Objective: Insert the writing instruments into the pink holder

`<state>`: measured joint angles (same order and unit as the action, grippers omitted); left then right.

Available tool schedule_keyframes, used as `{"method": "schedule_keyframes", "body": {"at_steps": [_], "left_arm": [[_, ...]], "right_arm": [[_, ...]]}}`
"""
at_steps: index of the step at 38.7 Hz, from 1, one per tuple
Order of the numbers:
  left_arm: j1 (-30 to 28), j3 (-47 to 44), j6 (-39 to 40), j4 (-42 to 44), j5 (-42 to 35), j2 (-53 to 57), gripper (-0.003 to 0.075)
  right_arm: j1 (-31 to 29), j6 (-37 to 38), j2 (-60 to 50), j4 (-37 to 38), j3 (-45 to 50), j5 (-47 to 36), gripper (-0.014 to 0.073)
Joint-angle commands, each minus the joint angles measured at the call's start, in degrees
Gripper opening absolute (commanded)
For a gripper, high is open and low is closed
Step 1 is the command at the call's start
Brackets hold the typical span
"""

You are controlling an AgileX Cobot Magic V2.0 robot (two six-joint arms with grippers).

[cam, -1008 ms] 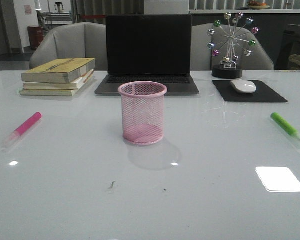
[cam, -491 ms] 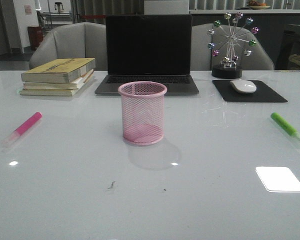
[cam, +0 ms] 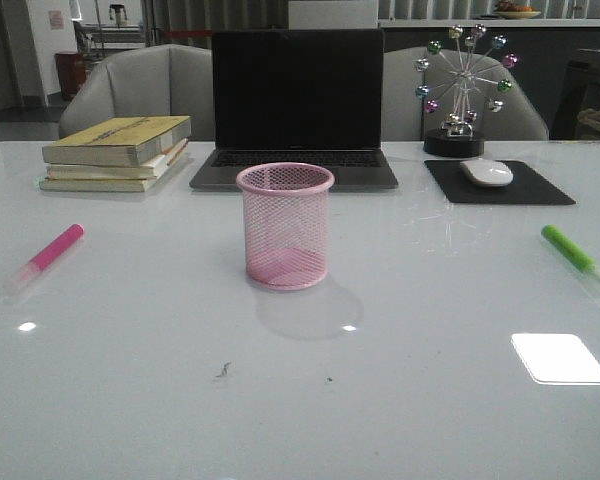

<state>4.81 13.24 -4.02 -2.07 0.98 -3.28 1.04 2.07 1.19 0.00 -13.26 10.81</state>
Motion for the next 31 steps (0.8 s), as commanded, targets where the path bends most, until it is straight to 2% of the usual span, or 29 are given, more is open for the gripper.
{"method": "schedule_keyframes", "body": {"at_steps": [1,13,16,22,31], "left_arm": [[0.29,6.40,0.09,0.62,-3.65,-5.76,0.0092],[0.29,20.13,0.09,0.62,-0.65,-22.56,0.0092],[0.29,22.97,0.09,0.62,2.05,-26.16,0.0092],[0.29,25.20,0.09,-1.39,3.98,-32.82,0.0092],[0.29,25.20,0.09,-7.72,3.99,-38.75,0.0094]], "right_arm": [[-0.11,-0.03,4.17,0.00,-6.27,-3.11,0.0038],[-0.11,-0.03,19.24,0.00,-18.34,-3.65,0.0038],[-0.11,-0.03,24.38,0.00,-20.70,-3.35,0.0038],[-0.11,-0.03,33.13,0.00,-25.39,-0.69,0.0038],[-0.11,-0.03,40.55,0.00,-26.03,-1.49,0.0038]]}}
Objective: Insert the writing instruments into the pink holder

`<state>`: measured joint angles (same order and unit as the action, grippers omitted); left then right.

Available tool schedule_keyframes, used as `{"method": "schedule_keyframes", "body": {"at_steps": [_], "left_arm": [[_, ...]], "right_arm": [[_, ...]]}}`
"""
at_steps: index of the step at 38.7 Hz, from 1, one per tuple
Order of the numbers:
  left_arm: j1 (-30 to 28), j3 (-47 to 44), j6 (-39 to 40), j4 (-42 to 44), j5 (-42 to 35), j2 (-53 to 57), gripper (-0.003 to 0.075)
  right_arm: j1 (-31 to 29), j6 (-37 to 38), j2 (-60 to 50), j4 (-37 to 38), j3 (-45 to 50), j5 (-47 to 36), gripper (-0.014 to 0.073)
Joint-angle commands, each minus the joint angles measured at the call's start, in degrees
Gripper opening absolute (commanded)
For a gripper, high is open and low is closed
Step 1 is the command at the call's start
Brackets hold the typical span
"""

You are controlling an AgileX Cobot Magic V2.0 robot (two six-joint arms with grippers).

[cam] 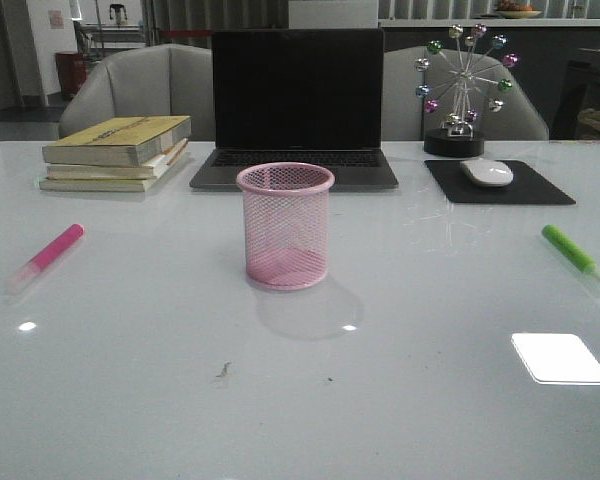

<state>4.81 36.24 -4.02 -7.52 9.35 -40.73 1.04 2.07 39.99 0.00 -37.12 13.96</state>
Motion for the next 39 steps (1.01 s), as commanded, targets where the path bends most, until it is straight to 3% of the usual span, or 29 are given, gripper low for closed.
{"method": "schedule_keyframes", "body": {"at_steps": [1,17,25,30,36,39], "left_arm": [[0.29,2.21,0.09,-2.27,-4.39,-1.61,0.0094],[0.29,2.21,0.20,-11.95,-9.35,-4.70,0.0093],[0.29,2.21,0.07,-13.13,-7.10,-5.67,0.0096],[0.29,2.21,0.07,-11.46,-3.78,-5.91,0.0208],[0.29,2.21,0.07,-10.90,-2.65,-5.91,0.0379],[0.29,2.21,0.07,-10.90,-2.80,-5.91,0.0426]], "right_arm": [[-0.11,-0.03,2.17,0.00,-2.17,-4.64,0.0038],[-0.11,-0.03,5.60,0.00,-2.17,-5.13,0.0061],[-0.11,-0.03,5.66,0.00,-2.17,-5.53,0.0290],[-0.11,-0.03,5.66,0.00,-2.17,-5.71,0.0410],[-0.11,-0.03,5.66,0.00,-2.17,-5.71,0.0408],[-0.11,-0.03,5.66,0.00,-2.17,-5.85,0.0408]]}}
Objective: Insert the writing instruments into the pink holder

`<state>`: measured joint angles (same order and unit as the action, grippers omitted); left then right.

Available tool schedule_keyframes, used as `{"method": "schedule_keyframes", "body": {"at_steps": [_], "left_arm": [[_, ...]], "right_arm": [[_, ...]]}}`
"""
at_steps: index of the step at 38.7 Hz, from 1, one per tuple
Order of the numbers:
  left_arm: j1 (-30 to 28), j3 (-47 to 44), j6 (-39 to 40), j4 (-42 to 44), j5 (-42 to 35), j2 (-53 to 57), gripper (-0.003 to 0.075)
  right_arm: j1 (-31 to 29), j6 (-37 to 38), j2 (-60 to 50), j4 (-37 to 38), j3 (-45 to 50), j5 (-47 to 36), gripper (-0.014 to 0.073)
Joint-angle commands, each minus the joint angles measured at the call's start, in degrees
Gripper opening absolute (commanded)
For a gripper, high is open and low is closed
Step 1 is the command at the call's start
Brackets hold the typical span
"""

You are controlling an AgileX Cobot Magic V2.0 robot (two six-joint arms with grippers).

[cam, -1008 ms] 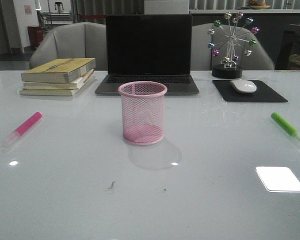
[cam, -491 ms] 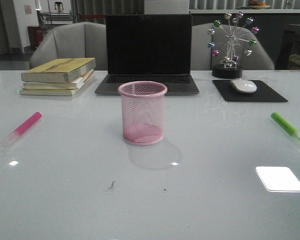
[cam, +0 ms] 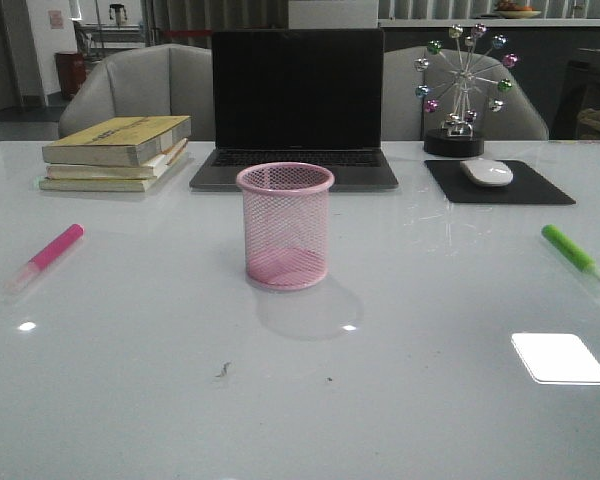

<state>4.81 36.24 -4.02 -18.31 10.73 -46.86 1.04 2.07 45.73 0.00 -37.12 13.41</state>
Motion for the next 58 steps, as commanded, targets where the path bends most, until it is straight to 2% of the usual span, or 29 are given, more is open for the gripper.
{"method": "schedule_keyframes", "body": {"at_steps": [1,10,17,28,44,49,53,58], "left_arm": [[0.29,2.21,0.07,-0.11,-4.17,0.21,0.0430],[0.29,2.21,0.07,-1.92,-4.17,0.21,0.0428],[0.29,2.21,0.07,-2.04,-4.07,0.21,0.0428],[0.29,2.21,0.07,-2.93,-3.96,0.21,0.0428],[0.29,2.21,0.07,-5.53,-3.96,0.21,0.0428],[0.29,2.21,0.07,-5.53,-3.96,0.21,0.0428],[0.29,2.21,0.07,-5.53,-3.96,0.21,0.0428],[0.29,2.21,0.07,-5.53,-3.96,0.21,0.0428]], "right_arm": [[-0.11,-0.03,-0.08,0.00,-2.12,-5.07,0.0408],[-0.11,-0.03,-0.03,-0.56,-1.68,-4.29,0.0408],[-0.11,-0.09,4.51,-0.50,-6.85,4.35,0.0408],[-0.11,-0.09,24.11,0.99,-25.62,18.71,0.0408],[-0.18,-0.09,61.47,1.39,-64.86,46.79,0.0408],[-0.18,-0.09,69.92,3.54,-75.67,54.12,0.0408],[-0.30,-0.09,75.14,4.63,-80.69,57.19,0.0408],[-0.30,-0.09,77.80,5.74,-81.62,56.95,0.0408]]}}
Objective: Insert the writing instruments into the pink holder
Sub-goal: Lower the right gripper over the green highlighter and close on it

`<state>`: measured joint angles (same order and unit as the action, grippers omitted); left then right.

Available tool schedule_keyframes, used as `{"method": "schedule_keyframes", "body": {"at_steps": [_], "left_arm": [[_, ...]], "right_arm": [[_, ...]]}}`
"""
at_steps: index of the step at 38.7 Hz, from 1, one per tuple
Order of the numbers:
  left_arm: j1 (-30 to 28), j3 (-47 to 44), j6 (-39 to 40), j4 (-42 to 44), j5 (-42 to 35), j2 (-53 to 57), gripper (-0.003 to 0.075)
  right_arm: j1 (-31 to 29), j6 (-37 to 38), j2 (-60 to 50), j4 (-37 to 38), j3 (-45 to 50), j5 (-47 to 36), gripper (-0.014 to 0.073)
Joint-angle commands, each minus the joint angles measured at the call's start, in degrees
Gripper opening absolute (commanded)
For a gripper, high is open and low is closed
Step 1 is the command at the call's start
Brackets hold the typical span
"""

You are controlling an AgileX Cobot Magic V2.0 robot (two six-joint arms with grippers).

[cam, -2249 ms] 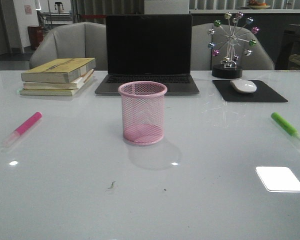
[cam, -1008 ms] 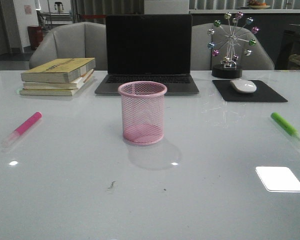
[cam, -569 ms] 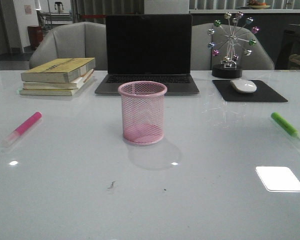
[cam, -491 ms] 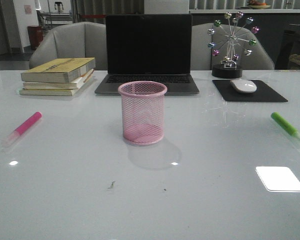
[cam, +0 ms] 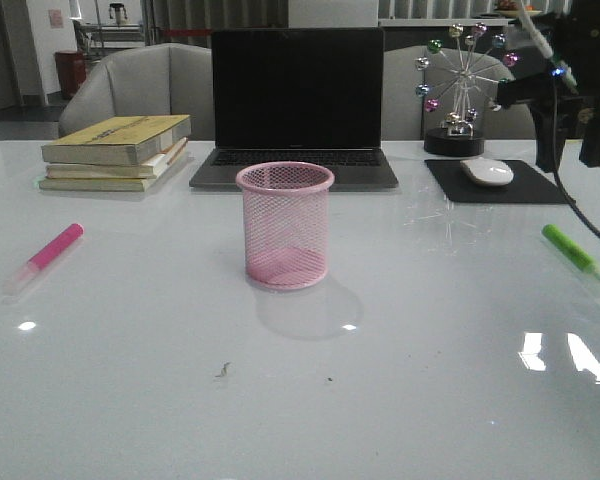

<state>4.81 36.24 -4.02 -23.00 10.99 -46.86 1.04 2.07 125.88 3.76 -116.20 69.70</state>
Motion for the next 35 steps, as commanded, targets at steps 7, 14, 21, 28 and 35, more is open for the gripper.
{"method": "schedule_keyframes", "body": {"at_steps": [7,14,21,28,35], "left_arm": [[0.29,2.21,0.07,-0.84,-4.22,0.21,0.0428],[0.29,2.21,0.07,-0.84,-4.22,0.21,0.0428],[0.29,2.21,0.07,-0.84,-4.22,0.21,0.0428],[0.29,2.21,0.07,-0.84,-4.22,0.21,0.0428],[0.29,2.21,0.07,-0.84,-4.22,0.21,0.0428]], "right_arm": [[-0.67,-0.09,-0.91,3.66,-2.47,-0.50,0.0408],[-1.79,-0.03,0.26,1.20,-2.47,-2.22,0.0408],[-2.90,-0.03,2.34,-3.33,-2.47,-2.66,0.0407],[-2.90,-0.08,4.35,-4.70,-2.47,-2.94,0.0407],[-2.90,-0.08,6.26,-4.70,-2.47,-3.02,0.0407]]}}
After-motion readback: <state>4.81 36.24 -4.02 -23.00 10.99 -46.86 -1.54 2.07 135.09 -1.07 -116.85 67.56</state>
